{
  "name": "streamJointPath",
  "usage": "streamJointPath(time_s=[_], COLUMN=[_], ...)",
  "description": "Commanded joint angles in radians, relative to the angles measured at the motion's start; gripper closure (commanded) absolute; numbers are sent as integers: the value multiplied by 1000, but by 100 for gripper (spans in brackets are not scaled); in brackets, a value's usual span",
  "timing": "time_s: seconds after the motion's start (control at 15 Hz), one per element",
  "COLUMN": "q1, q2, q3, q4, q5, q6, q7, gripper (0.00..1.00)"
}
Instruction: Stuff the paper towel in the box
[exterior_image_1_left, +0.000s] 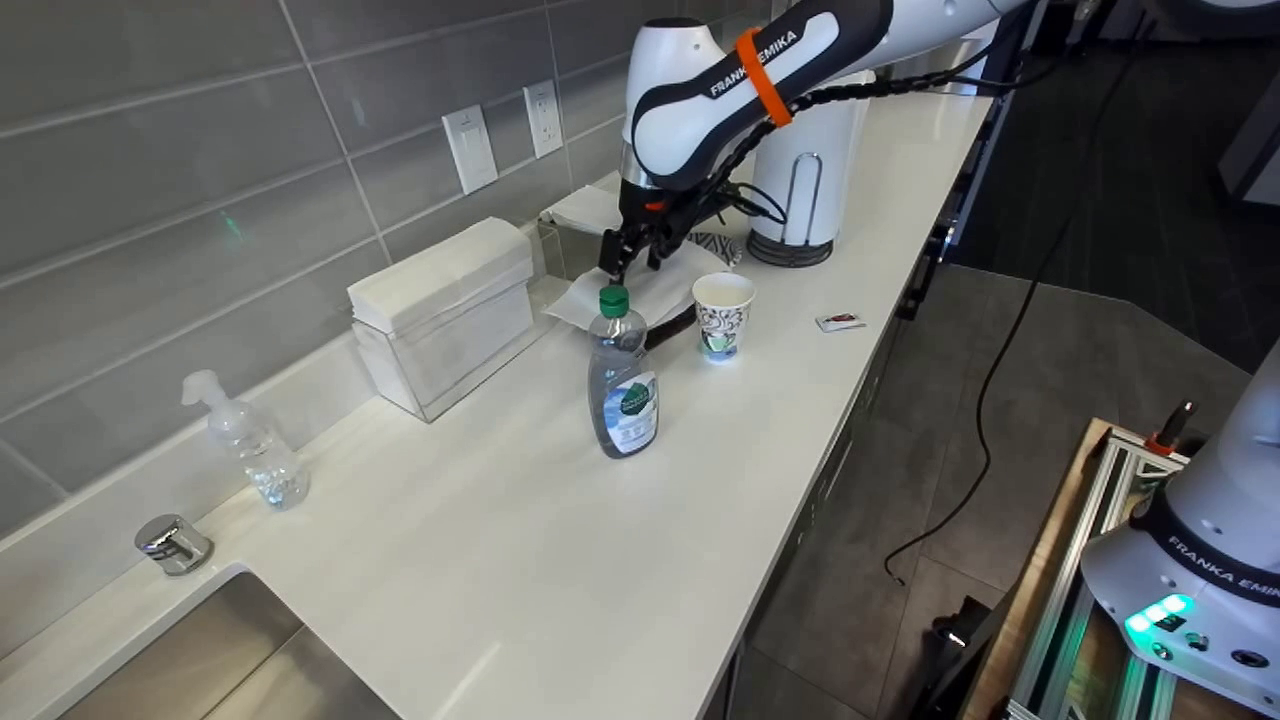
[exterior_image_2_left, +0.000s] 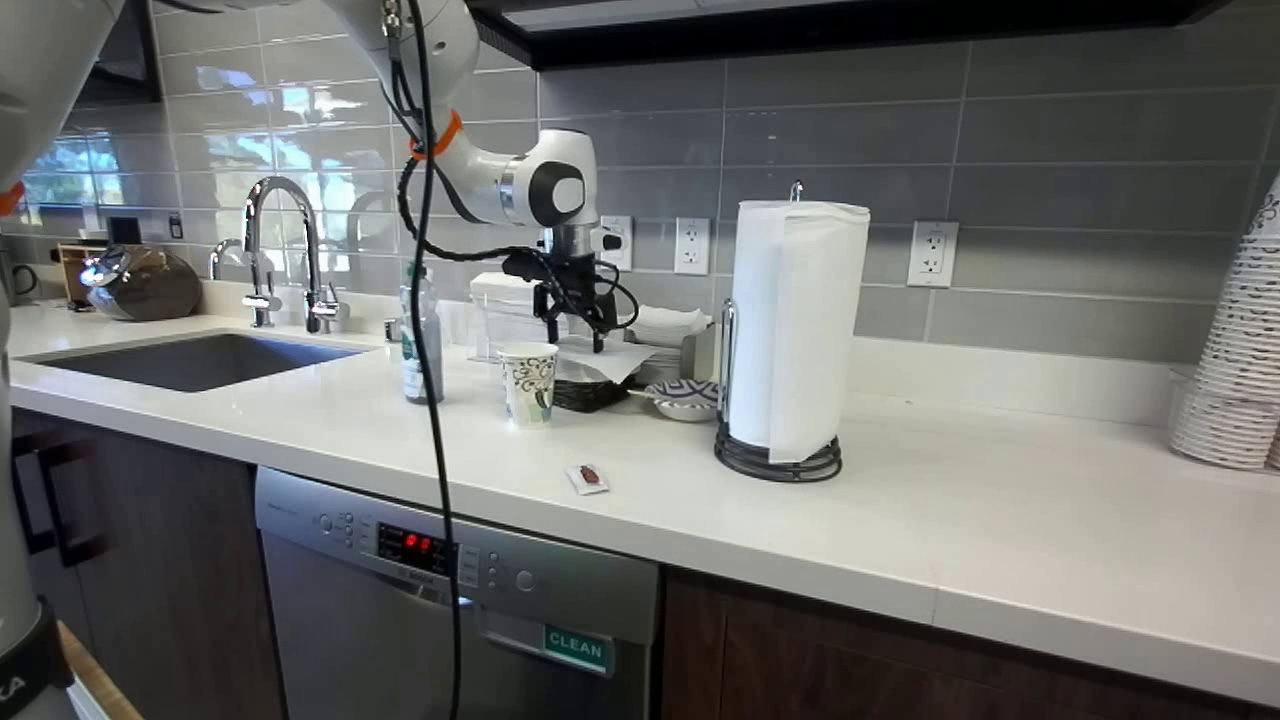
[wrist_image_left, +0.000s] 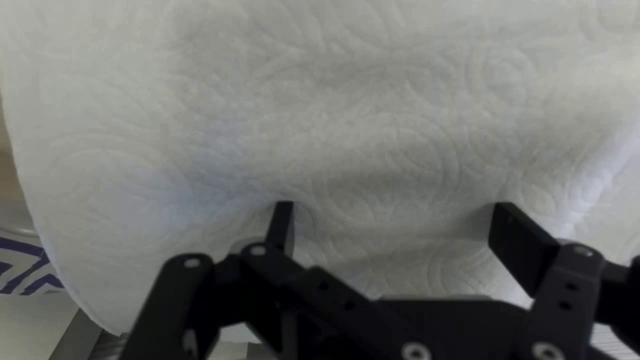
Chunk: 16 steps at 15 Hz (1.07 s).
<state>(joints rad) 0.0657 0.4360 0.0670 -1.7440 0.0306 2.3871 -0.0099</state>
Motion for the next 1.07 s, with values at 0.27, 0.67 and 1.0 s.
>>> streamJointPath(time_s=[0.27, 0.67, 1.0], q1=[19, 22, 27], q2=[9, 25, 37], q3=[-21, -30, -26], q4=[29, 22, 19], q5=[-52, -67, -64], q6=[-71, -71, -73], q7=[41, 59, 56], gripper=[0, 0, 0])
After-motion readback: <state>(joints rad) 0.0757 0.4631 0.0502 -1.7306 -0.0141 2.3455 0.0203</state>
